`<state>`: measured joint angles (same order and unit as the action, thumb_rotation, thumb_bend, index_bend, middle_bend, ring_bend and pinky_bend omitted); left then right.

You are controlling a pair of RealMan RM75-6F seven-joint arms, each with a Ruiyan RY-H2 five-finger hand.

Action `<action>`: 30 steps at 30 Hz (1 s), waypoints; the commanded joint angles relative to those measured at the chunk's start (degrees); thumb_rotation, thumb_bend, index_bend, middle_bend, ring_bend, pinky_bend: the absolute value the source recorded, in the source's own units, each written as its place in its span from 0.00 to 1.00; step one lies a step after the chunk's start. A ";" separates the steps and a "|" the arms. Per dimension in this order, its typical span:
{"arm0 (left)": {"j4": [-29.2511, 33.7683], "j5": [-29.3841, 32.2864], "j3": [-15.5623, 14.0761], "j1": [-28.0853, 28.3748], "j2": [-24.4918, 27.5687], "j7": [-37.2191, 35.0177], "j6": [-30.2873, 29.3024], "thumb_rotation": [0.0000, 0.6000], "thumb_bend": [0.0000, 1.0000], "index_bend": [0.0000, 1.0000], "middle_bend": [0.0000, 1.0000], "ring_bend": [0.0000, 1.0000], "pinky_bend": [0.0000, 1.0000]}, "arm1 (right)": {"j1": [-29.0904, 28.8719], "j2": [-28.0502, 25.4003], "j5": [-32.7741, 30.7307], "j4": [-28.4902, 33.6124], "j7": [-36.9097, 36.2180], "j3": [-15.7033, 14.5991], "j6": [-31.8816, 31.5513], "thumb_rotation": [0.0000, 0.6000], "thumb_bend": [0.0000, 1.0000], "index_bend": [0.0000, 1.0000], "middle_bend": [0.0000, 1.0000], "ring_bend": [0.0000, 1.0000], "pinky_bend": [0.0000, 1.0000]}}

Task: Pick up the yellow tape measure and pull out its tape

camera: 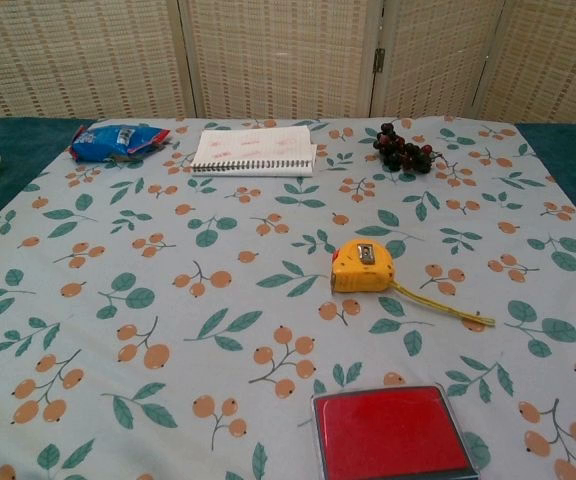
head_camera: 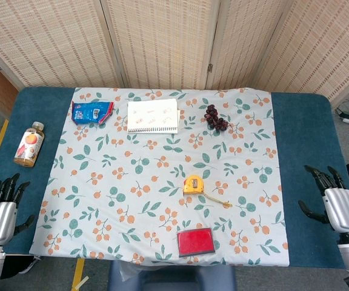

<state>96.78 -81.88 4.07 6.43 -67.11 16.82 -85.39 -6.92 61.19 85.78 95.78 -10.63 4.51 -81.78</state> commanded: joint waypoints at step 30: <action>-0.65 -0.86 -0.58 -0.87 0.04 -1.88 -1.10 1.00 0.27 0.19 0.06 0.08 0.00 | -12.12 7.13 -8.03 4.19 16.16 2.19 18.87 1.00 0.36 0.11 0.17 0.19 0.04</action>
<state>96.14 -82.74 3.49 5.56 -67.07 14.94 -86.50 -16.22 66.09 80.35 99.50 2.64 5.66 -66.22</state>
